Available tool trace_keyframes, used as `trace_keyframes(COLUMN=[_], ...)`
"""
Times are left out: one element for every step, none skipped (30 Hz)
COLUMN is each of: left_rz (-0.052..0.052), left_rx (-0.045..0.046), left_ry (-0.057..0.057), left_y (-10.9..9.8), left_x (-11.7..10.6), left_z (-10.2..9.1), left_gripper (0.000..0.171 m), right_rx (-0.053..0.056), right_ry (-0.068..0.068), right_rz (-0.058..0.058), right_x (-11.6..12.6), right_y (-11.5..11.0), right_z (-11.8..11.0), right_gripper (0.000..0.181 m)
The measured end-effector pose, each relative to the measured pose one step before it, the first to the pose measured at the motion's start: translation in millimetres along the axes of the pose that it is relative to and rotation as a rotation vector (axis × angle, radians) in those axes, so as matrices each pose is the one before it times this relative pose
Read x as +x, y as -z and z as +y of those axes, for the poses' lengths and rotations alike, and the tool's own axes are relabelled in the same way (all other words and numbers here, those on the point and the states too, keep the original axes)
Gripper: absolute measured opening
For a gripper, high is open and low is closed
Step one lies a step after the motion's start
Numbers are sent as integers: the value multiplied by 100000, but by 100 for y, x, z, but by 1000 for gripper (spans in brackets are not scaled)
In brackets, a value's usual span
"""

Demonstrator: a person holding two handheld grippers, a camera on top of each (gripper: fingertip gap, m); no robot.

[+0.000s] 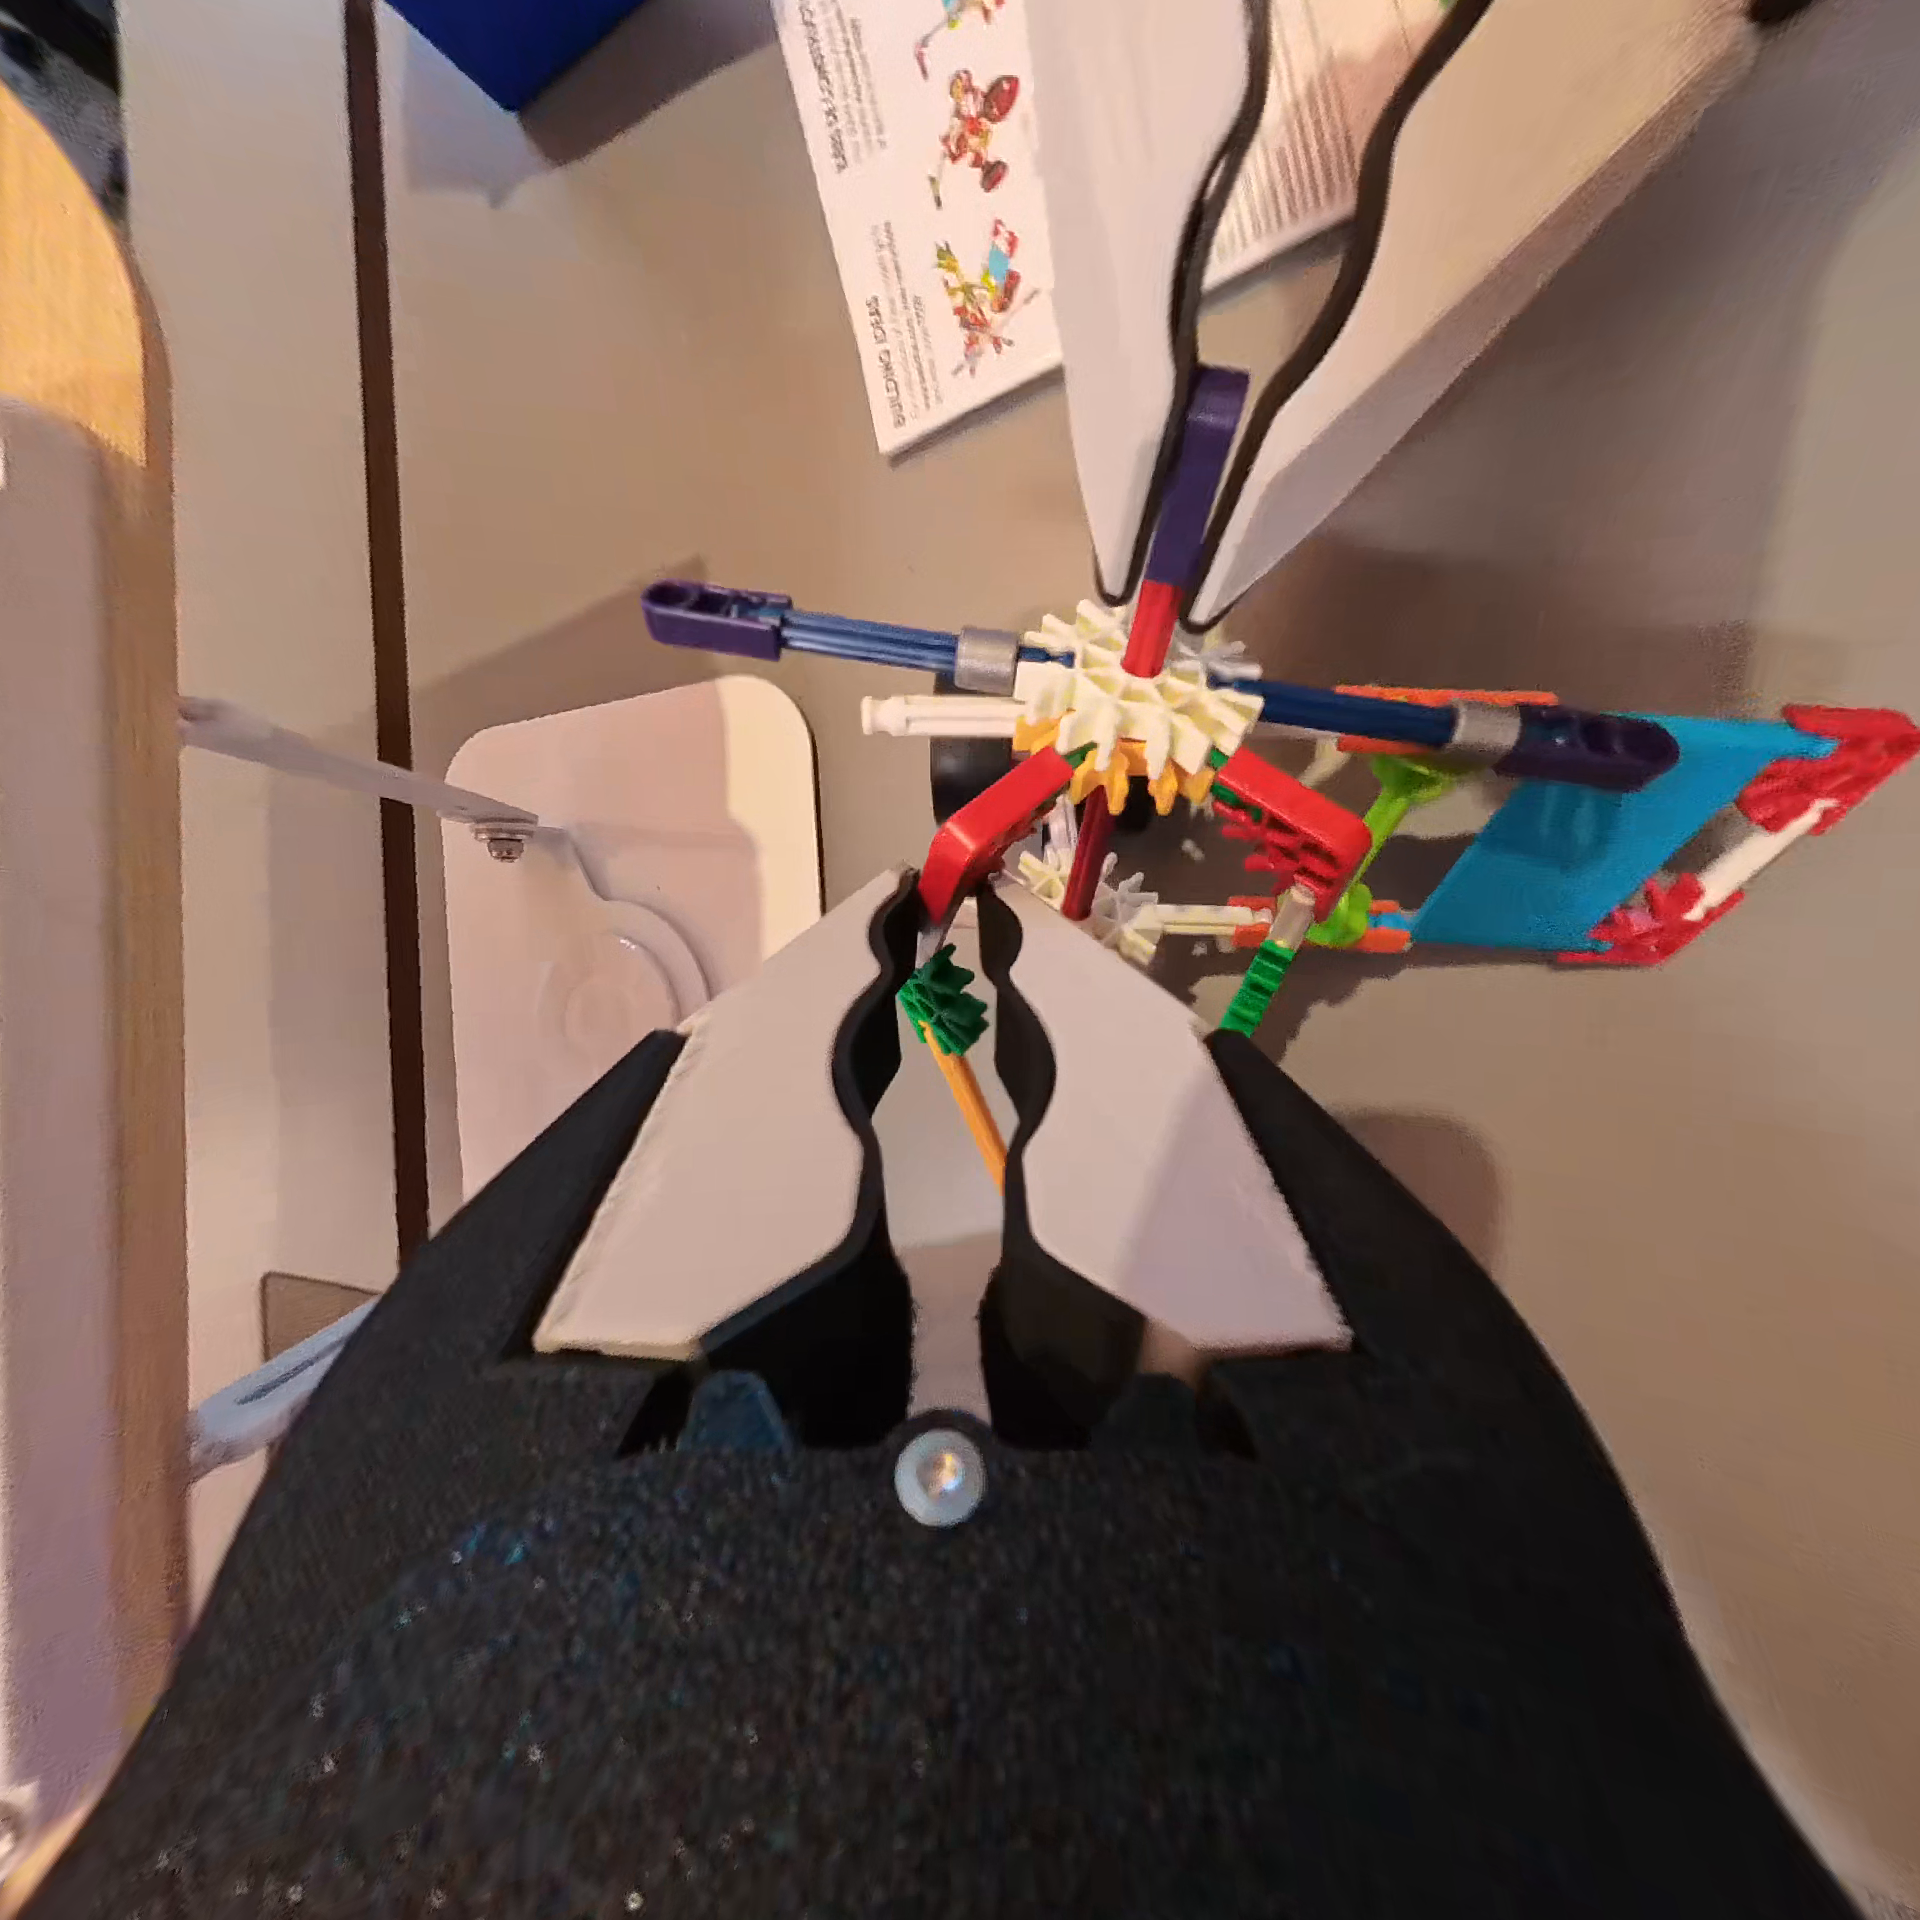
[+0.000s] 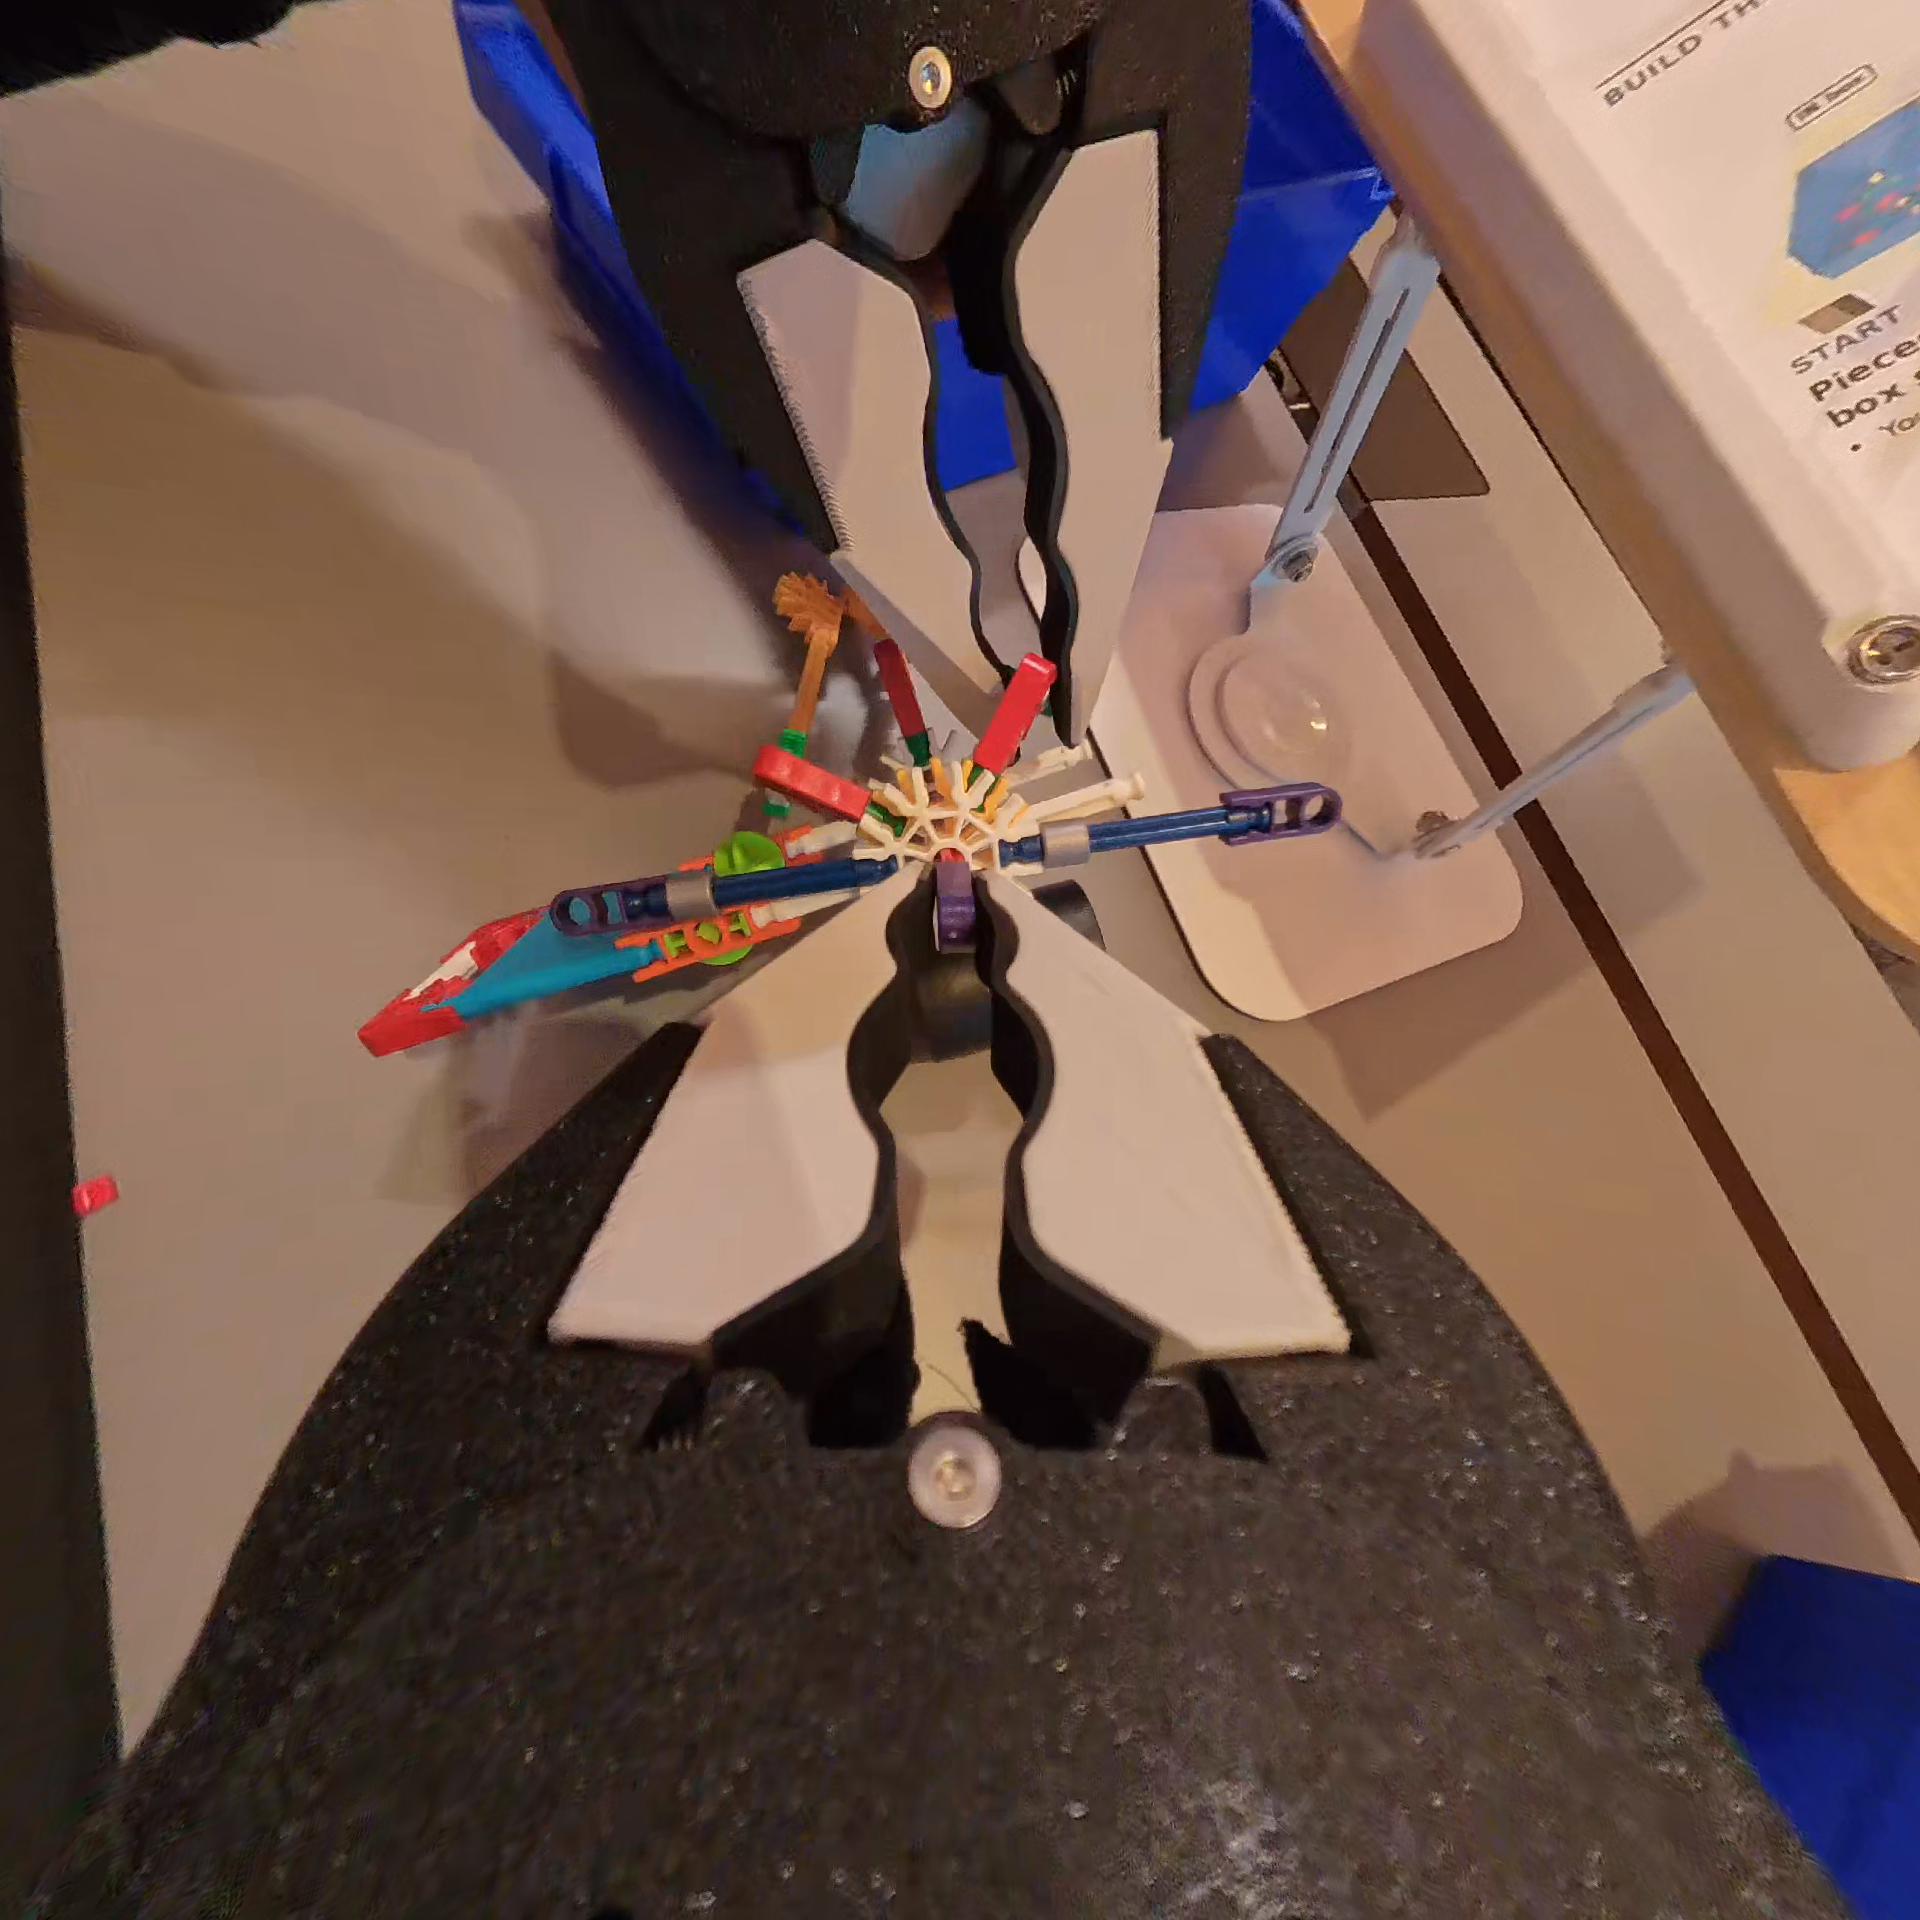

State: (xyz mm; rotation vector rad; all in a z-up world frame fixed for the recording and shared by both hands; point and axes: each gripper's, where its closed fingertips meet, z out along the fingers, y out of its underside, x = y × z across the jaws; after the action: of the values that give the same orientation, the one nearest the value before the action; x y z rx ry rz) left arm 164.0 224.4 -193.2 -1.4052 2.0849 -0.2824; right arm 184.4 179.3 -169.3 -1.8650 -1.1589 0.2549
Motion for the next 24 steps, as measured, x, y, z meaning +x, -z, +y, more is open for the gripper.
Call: trace_keyframes(left_rz=[-509, -450, 95, 764, -1449, -3860, -1282, 162, 803, -220, -827, -1073, -1081, -958, -834, -351, -931, -1137, -1342, -1211, -462, -290, -730, -968], left_rx=[2586, 2922, 2234, 2486, 1951, 1995, 1386, 872, 2078, 1264, 571, 891, 507, 103, -264, -324, 194, 326, -422, -393, -141, 338, 863, 180], left_ry=[2978, 3604, 3219, 3523, 2825, 2217, 770, 1005, 1946, 583, 130, 1473, 726, -1011, 268, 1220, -729, -292, 156, -906, 22, -325, -106, -23], left_y=[-144, -140, -289, -393, -392, -281, -291, -222, -87, -182, -228, -204, -202, -114, -67, -75, -50, -66, -55, -8, -8, -56, -95, -112], left_x=[39, 10, 181, 359, -5, -460, -82, 38, 14, -48, -130, -209, -191, -120, -157, -79, -49, -43, -92, -104, -43, -21, -77, -76], left_z=[-386, -383, -256, -325, -260, -260, -148, -39, -228, -87, -35, -151, -89, -46, -16, 5, -29, -85, -23, -20, -5, -39, -110, -14], left_gripper=[8, 9, 12, 19, 22, 15, 15, 15, 14, 14, 14, 14, 13, 13, 13, 13, 13, 13, 13, 12, 12, 13, 12, 12], right_rx=[226, -443, 263, 626, 491, 671, 69, -512, -596, -1468, -1946, -1661, -1345, -893, -221, -23, -1288, -1458, -971, -44, -63, -646, -852, -296], right_ry=[2197, 1887, -831, -231, 1377, -218, -113, 1227, 1075, 1634, 1545, 504, 380, 815, -222, -1710, 501, 2383, 2160, -628, -756, 1202, 3781, 3173], right_rz=[259, 508, -999, 142, 2518, 1970, 2315, 2901, 3183, 4131, 3921, 4022, 3550, 3183, 3612, 1576, 2192, 3760, 3723, 2207, 2082, 2823, 4939, 4403], right_x=[171, 87, -78, 74, 295, 196, 190, 122, 112, 197, 157, 207, 132, 97, 270, 20, 71, 203, 97, 25, 108, 103, 136, 49], right_y=[314, 241, 183, 147, 141, 105, 73, 100, 114, 21, -23, -40, -52, -56, -96, -69, 15, 18, -19, -40, -46, -2, 6, -30], right_z=[114, 238, 188, 187, 218, 158, 224, 169, 25, 78, 118, 74, 82, 116, 156, 109, 93, 7, -29, -16, 127, 126, -8, -38], right_gripper=[4, 4, 4, 4, 3, 4, 4, 4, 4, 4, 4, 4, 4, 4, 5, 5, 5, 5, 5, 5, 6, 7, 8, 8])
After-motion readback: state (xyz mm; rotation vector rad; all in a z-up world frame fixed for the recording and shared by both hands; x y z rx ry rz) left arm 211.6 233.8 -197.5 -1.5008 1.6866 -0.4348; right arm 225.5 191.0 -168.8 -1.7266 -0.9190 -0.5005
